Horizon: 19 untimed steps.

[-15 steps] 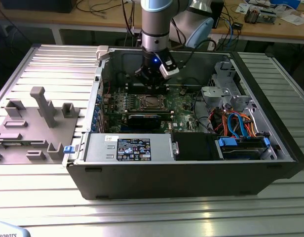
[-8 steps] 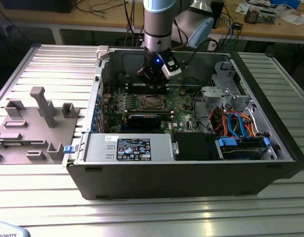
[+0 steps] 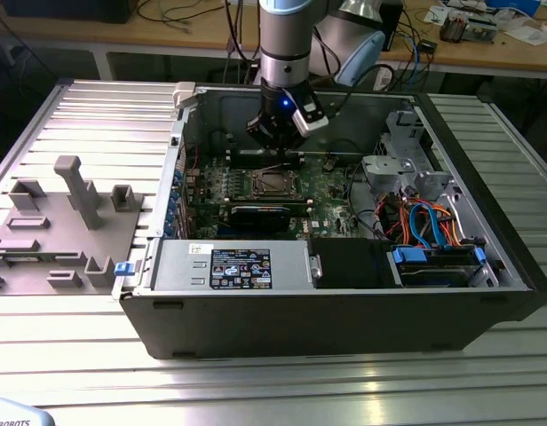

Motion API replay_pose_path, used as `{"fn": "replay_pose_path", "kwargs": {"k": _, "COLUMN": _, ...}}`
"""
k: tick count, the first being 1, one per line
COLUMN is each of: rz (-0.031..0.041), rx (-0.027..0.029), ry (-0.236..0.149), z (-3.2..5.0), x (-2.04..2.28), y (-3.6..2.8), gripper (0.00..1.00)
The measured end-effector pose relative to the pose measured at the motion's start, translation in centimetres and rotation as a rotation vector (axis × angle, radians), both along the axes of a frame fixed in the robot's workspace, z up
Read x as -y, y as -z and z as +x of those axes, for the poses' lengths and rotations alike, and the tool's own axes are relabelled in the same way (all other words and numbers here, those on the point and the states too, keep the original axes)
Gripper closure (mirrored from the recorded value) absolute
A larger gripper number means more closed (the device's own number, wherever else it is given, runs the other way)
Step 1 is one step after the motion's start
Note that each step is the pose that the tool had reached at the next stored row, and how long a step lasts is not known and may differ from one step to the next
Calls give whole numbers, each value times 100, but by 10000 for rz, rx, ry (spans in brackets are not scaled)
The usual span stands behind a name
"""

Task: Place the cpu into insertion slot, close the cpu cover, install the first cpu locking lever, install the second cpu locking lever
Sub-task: 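Install the first cpu locking lever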

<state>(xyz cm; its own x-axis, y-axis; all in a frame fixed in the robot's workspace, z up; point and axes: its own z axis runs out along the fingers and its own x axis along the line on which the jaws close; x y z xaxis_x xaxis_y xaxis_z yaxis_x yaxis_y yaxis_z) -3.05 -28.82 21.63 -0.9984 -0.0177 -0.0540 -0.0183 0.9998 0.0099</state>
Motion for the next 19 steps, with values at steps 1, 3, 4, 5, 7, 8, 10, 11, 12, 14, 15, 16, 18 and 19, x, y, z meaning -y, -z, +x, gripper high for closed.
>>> {"fn": "replay_pose_path", "kwargs": {"k": 1, "rz": -8, "rx": 25, "ry": 0, "z": -7, "x": 0, "y": -19, "gripper": 89}}
{"fn": "replay_pose_path", "kwargs": {"k": 3, "rz": -23, "rx": 107, "ry": -3, "z": -40, "x": 0, "y": -39, "gripper": 89}}
{"fn": "replay_pose_path", "kwargs": {"k": 4, "rz": -28, "rx": 142, "ry": -4, "z": -61, "x": 1, "y": -44, "gripper": 89}}
{"fn": "replay_pose_path", "kwargs": {"k": 5, "rz": -32, "rx": 177, "ry": -2, "z": -83, "x": 1, "y": -47, "gripper": 89}}
{"fn": "replay_pose_path", "kwargs": {"k": 7, "rz": -36, "rx": 277, "ry": -1, "z": -168, "x": -1, "y": -51, "gripper": 89}}
{"fn": "replay_pose_path", "kwargs": {"k": 8, "rz": -37, "rx": 301, "ry": 1, "z": -194, "x": -2, "y": -51, "gripper": 89}}
{"fn": "replay_pose_path", "kwargs": {"k": 10, "rz": -39, "rx": 347, "ry": -1, "z": -256, "x": -3, "y": -51, "gripper": 89}}
{"fn": "replay_pose_path", "kwargs": {"k": 11, "rz": -38, "rx": 369, "ry": 1, "z": -292, "x": -4, "y": -51, "gripper": 89}}
{"fn": "replay_pose_path", "kwargs": {"k": 12, "rz": -38, "rx": 385, "ry": 1, "z": -318, "x": -4, "y": -51, "gripper": 89}}
{"fn": "replay_pose_path", "kwargs": {"k": 14, "rz": -39, "rx": 421, "ry": 0, "z": -382, "x": -5, "y": -51, "gripper": 89}}
{"fn": "replay_pose_path", "kwargs": {"k": 15, "rz": -40, "rx": 439, "ry": 1, "z": -409, "x": -5, "y": -51, "gripper": 89}}
{"fn": "replay_pose_path", "kwargs": {"k": 16, "rz": -41, "rx": 456, "ry": 1, "z": -433, "x": -5, "y": -50, "gripper": 89}}
{"fn": "replay_pose_path", "kwargs": {"k": 18, "rz": -67, "rx": 497, "ry": 0, "z": -469, "x": -6, "y": -50, "gripper": 89}}
{"fn": "replay_pose_path", "kwargs": {"k": 19, "rz": -142, "rx": 505, "ry": -1, "z": -472, "x": -6, "y": -51, "gripper": 89}}
